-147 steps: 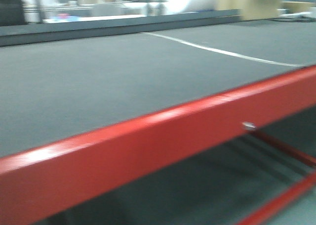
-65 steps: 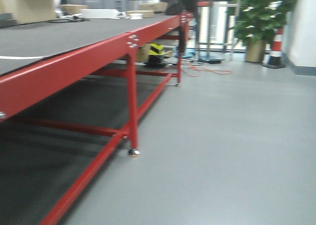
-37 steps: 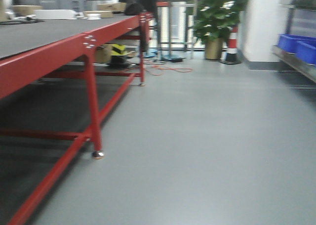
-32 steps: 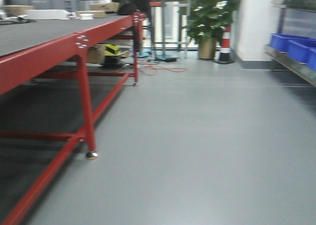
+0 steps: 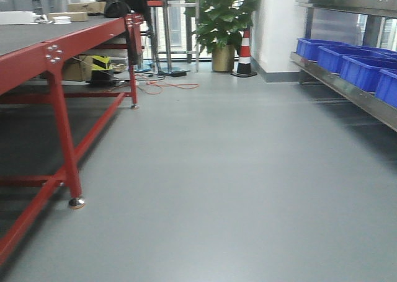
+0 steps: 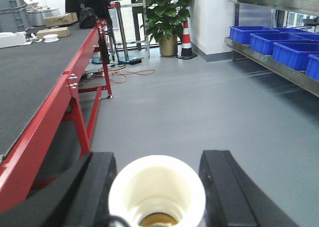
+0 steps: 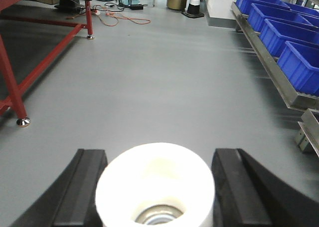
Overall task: Place valve from conveyor to right shelf box
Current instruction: 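Drive the base away from the conveyor holding both valves, then drive the base up to the shelf rack of blue bins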
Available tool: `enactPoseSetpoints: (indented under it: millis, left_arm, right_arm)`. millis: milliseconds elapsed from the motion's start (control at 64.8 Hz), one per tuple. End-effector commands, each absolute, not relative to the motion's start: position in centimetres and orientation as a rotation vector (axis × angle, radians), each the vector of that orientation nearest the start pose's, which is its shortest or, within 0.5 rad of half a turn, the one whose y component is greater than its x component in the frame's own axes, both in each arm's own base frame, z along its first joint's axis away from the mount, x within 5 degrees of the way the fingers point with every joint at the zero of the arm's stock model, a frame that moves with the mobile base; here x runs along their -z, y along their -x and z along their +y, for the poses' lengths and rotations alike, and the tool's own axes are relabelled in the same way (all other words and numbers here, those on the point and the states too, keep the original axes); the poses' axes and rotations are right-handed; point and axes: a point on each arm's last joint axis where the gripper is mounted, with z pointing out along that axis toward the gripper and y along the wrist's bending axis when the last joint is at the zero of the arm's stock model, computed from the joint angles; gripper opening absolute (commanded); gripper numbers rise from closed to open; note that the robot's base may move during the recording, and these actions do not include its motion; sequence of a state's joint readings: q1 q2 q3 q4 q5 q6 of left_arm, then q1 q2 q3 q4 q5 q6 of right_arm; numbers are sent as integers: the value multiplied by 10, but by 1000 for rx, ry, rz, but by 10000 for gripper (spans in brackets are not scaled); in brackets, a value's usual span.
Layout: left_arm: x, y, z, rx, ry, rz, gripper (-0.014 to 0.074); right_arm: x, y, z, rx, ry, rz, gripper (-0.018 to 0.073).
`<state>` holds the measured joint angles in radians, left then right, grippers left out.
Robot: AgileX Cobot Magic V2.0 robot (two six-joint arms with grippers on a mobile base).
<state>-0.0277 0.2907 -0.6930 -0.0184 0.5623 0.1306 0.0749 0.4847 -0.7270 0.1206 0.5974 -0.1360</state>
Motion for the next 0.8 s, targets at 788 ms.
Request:
enactPoseSetpoints:
  millis: [788]
  left_arm:
    - [-379,-40,-2,-46,-117,1569,-111]
  right_arm:
    - [-381,-84,11,-74,140,1720,-153]
